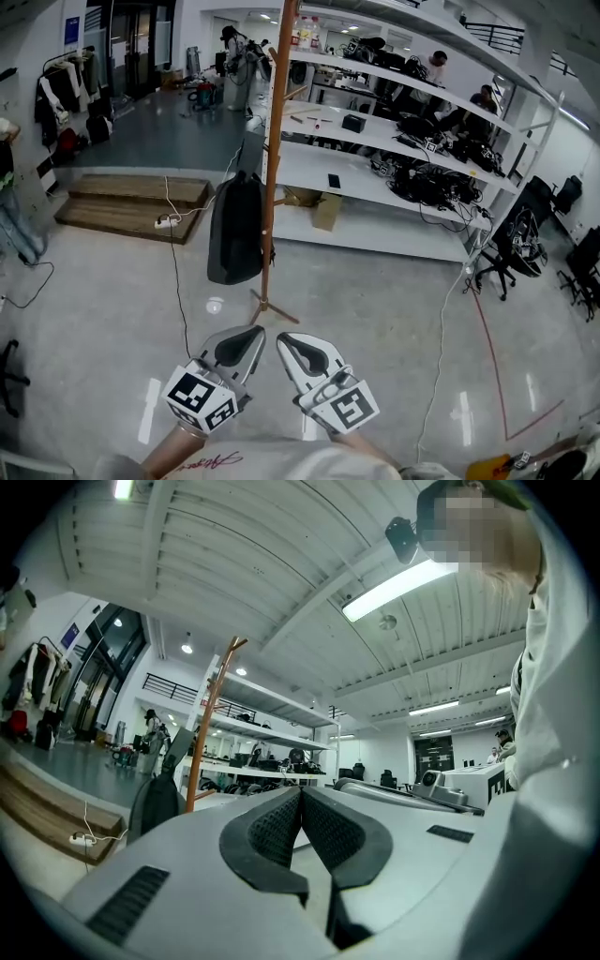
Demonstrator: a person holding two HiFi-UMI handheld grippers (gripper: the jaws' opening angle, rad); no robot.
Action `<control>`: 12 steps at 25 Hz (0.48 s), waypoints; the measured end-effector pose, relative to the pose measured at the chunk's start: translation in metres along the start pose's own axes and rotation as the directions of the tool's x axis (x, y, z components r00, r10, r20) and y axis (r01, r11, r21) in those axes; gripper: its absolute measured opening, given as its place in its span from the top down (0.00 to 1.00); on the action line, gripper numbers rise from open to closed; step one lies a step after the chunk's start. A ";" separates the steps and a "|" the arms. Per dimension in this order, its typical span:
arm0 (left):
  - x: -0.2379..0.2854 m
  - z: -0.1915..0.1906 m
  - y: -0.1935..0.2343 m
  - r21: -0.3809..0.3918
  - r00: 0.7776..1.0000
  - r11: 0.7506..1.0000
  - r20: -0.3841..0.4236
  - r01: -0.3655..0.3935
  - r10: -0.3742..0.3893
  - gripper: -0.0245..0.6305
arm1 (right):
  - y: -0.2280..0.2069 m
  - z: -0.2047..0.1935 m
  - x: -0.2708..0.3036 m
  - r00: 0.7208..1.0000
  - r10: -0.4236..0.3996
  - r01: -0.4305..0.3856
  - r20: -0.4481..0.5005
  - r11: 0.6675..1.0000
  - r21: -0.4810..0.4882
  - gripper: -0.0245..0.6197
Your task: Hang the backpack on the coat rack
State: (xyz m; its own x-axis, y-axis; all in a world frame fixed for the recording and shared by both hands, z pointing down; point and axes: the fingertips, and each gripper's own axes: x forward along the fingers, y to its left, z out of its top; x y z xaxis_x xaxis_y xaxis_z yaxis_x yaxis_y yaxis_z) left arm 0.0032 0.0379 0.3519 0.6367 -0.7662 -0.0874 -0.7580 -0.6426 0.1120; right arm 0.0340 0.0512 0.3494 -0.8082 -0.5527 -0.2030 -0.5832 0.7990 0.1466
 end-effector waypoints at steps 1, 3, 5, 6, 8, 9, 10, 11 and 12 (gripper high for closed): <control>0.000 0.001 -0.001 0.002 1.000 1.000 0.002 0.002 -0.002 0.93 | 0.000 0.001 0.000 1.000 -0.001 0.001 0.002 1.000 -0.001 0.93; -0.002 0.003 -0.002 -0.001 1.000 1.000 -0.002 -0.003 0.003 0.94 | 0.001 0.003 0.000 1.000 -0.002 0.002 0.007 1.000 -0.003 0.93; -0.004 0.003 -0.003 -0.008 1.000 1.000 -0.010 -0.014 0.014 0.94 | 0.003 0.004 -0.001 1.000 0.000 0.000 0.010 1.000 -0.002 0.93; -0.005 0.003 -0.003 -0.011 1.000 1.000 -0.013 -0.020 0.020 0.94 | 0.004 0.004 -0.001 1.000 0.001 -0.001 0.010 1.000 0.000 0.93; -0.005 0.002 -0.003 -0.015 1.000 1.000 -0.013 -0.026 0.026 0.94 | 0.003 0.003 -0.002 1.000 0.001 -0.001 0.008 1.000 0.002 0.93; -0.004 0.002 -0.003 -0.014 1.000 1.000 -0.011 -0.025 0.025 0.94 | 0.002 0.003 -0.003 1.000 0.001 -0.001 0.008 1.000 0.001 0.93; -0.004 0.001 -0.003 -0.011 1.000 1.000 -0.007 -0.022 0.022 0.94 | 0.002 0.002 -0.003 1.000 0.001 -0.001 0.007 1.000 0.000 0.93; -0.003 0.001 -0.003 -0.006 1.000 1.000 -0.002 -0.018 0.018 0.94 | 0.002 0.002 -0.003 1.000 0.000 0.000 0.008 1.000 -0.001 0.93; -0.003 0.000 -0.004 -0.002 1.000 1.000 0.002 -0.013 0.013 0.94 | 0.002 0.002 -0.003 1.000 0.000 0.000 0.009 1.000 -0.002 0.93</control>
State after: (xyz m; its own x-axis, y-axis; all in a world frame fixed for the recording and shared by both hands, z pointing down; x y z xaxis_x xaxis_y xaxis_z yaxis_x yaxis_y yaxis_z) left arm 0.0038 0.0426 0.3516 0.6265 -0.7744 -0.0879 -0.7659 -0.6326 0.1148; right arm 0.0355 0.0551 0.3480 -0.8075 -0.5506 -0.2117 -0.5835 0.7984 0.1490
